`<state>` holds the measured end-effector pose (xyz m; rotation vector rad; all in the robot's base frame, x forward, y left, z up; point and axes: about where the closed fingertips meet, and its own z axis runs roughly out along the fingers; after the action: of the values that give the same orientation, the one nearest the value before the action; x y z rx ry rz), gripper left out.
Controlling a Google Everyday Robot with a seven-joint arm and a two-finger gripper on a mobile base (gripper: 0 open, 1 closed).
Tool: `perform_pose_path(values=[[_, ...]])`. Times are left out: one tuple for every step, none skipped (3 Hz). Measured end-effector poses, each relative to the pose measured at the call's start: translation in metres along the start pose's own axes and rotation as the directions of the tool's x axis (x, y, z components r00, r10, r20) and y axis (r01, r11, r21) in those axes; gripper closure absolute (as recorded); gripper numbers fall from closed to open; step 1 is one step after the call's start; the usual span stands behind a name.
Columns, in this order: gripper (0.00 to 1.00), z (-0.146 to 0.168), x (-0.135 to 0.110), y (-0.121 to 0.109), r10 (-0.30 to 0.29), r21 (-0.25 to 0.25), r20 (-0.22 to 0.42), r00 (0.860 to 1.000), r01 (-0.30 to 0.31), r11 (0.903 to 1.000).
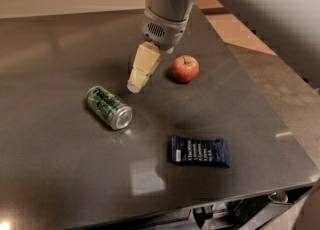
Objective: Pick green can
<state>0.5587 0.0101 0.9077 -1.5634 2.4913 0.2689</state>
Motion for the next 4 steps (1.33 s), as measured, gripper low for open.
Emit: perform_pose_path(values=[[0.00, 0.022, -0.022, 0.002, 0.042, -0.010, -0.035, 0.999, -0.042, 0.9991], [0.00, 0.047, -0.049, 0.009, 0.087, -0.039, -0.055, 0.995, -0.089, 0.9953], [0.00, 0.063, -0.073, 0.019, 0.116, -0.081, -0.066, 0.991, -0.121, 0.9893], [0.00, 0.078, -0.089, 0.029, 0.141, -0.115, -0.095, 0.985, -0.152, 0.9817]])
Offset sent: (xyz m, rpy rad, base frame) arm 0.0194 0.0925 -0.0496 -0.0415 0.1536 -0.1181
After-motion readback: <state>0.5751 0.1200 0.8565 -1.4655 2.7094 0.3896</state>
